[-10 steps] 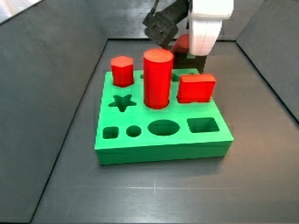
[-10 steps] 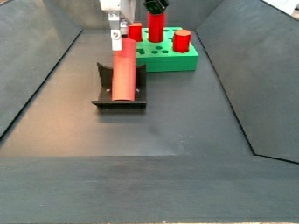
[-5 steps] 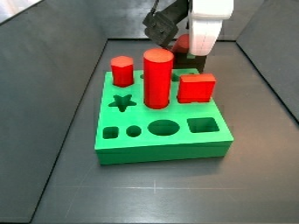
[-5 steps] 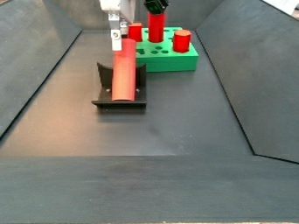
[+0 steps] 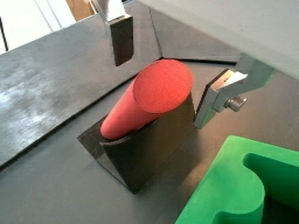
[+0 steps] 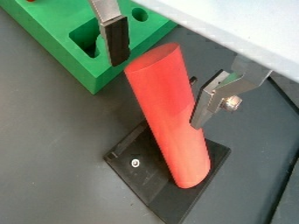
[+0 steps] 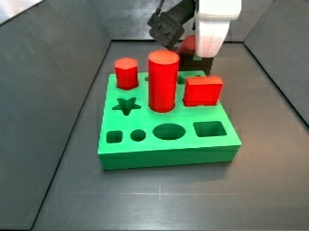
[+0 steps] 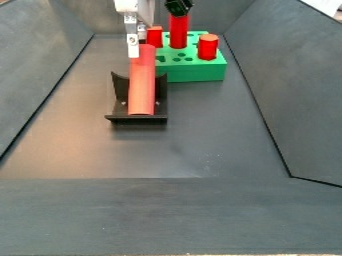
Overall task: Pick up the oval object. Move up. Place the oval object on the fixture. Regrasp the oval object. Move to above the board. Insert the oval object.
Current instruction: Regrasp the oval object.
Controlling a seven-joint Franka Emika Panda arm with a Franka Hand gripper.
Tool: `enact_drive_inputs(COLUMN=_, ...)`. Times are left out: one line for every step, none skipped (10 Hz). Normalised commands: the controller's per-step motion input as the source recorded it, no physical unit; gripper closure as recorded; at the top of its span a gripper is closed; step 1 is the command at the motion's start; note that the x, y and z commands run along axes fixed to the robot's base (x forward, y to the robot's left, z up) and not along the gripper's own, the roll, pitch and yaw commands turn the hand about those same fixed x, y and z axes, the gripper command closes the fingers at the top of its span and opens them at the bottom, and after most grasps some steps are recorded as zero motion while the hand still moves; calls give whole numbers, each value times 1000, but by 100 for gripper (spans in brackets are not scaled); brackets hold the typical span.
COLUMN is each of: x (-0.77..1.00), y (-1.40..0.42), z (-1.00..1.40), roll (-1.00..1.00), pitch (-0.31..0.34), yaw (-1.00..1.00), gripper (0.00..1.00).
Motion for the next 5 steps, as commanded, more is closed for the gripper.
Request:
enact_drive_inputs(x=81, y=-8, z=4, roll=-55, pitch=220, yaw=54, gripper=0)
enact_drive_inputs(x=80, y=-8, z=4, roll=-55, pitch=220, yaw=54, gripper=0)
enact_drive_inputs(x=80, y=-8, z=4, roll=-55, pitch=220, yaw=54, gripper=0)
enact_drive_inputs(x=80, y=-8, z=4, roll=-55, pitch=220, yaw=54, gripper=0)
enact_drive_inputs(x=80, y=-8, z=4, roll=-54, pitch=220, yaw=54, gripper=0)
